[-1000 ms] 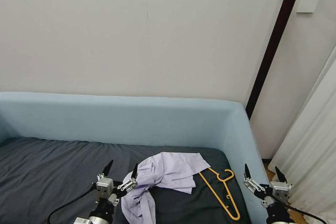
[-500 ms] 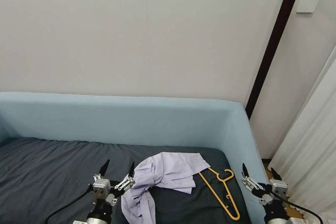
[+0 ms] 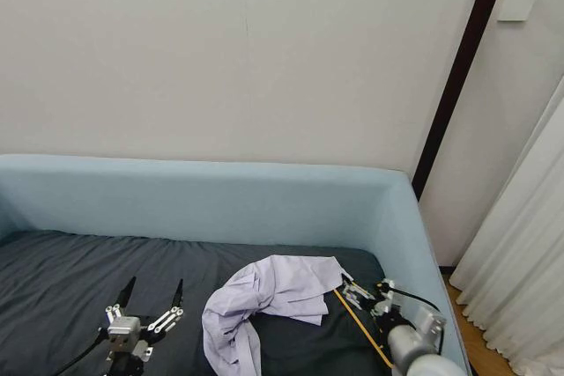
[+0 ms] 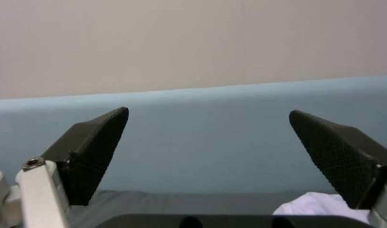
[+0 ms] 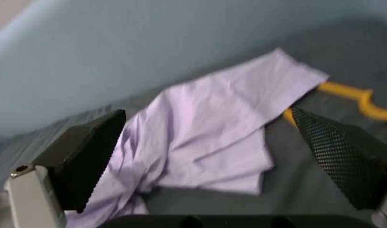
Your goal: Pick up the clothes from the sofa and hang them on the clothes hanger.
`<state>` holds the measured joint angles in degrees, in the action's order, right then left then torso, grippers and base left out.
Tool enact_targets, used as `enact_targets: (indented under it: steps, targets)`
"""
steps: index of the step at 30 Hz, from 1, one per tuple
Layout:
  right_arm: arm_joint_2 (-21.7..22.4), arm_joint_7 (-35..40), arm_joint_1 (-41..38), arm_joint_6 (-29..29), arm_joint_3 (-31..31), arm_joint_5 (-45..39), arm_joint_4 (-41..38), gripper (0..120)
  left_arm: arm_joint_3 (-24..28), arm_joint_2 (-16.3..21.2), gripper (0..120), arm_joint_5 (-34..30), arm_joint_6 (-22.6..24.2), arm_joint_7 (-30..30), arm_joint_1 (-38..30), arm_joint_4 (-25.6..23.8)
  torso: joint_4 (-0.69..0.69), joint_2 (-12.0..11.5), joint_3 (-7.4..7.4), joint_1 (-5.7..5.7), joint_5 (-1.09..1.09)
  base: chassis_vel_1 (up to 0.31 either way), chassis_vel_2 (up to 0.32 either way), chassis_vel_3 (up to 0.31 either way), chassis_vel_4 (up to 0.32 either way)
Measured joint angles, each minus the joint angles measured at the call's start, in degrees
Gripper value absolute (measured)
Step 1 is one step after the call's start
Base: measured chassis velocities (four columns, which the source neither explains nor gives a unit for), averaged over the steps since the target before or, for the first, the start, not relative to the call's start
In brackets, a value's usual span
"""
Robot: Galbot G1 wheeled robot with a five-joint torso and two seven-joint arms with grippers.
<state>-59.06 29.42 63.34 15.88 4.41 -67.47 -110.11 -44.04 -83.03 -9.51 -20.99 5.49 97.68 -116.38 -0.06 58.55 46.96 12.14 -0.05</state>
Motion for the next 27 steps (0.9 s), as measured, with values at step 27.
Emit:
enact_targets:
  steps: [27]
  targets:
    - [-29.08,2.29,-18.14,3.74,-8.77,0.0,35.27,100,-11.37,-2.28,100,1.84,-4.35,1.52,-1.16,6.52,-0.01,0.0,0.0,0.0,0.0,0.0,0.0,0.0,0.0]
